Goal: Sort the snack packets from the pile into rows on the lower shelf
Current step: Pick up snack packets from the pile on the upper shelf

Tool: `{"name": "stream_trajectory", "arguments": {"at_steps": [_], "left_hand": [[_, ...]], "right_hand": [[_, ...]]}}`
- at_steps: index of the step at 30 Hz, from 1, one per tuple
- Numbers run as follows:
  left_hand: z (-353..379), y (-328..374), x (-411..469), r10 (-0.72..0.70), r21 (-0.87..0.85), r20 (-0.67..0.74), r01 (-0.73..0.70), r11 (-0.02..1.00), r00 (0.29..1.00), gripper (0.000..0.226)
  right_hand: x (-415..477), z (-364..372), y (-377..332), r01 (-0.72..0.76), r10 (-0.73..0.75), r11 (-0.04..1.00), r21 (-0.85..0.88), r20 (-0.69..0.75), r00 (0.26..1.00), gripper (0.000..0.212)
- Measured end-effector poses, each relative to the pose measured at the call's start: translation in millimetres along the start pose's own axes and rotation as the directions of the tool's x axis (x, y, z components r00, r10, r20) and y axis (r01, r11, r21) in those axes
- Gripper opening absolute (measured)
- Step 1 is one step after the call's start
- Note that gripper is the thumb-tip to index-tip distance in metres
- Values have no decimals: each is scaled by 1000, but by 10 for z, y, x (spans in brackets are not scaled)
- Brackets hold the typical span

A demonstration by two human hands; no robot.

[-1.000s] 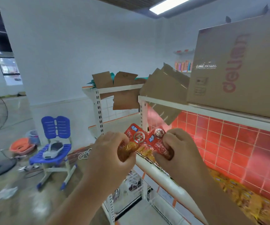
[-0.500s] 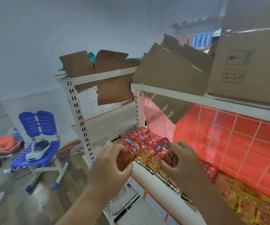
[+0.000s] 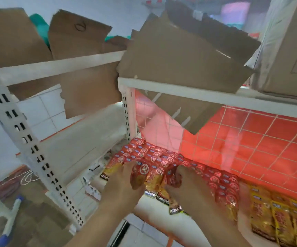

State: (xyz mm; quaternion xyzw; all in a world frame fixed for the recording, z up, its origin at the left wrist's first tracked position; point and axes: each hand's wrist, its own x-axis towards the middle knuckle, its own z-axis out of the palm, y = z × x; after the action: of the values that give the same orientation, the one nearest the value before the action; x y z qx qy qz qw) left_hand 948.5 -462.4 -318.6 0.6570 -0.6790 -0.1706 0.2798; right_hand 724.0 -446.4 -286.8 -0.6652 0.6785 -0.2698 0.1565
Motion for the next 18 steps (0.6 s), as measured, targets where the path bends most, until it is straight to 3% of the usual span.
{"name": "stream_trajectory", "arguments": {"at_steps": [4, 9, 14, 18], "left_hand": [[233, -380, 428, 86, 52, 114, -92, 994, 990, 65], [403, -580, 633, 158, 65, 203, -174, 983, 966, 55], [505, -626, 797, 244, 81, 248, -271, 959, 938, 39], [579, -644, 881, 298, 112, 233, -330, 937, 925, 40]], "right_hand": [[214, 477, -235, -163, 161, 986, -18, -72, 984, 44], [357, 814, -382, -339, 337, 929, -152, -36, 941, 41], [430, 1029, -408, -447, 441, 863, -233, -83, 894, 49], [506, 1157, -435, -494, 480, 839, -228, -116, 870, 48]]}}
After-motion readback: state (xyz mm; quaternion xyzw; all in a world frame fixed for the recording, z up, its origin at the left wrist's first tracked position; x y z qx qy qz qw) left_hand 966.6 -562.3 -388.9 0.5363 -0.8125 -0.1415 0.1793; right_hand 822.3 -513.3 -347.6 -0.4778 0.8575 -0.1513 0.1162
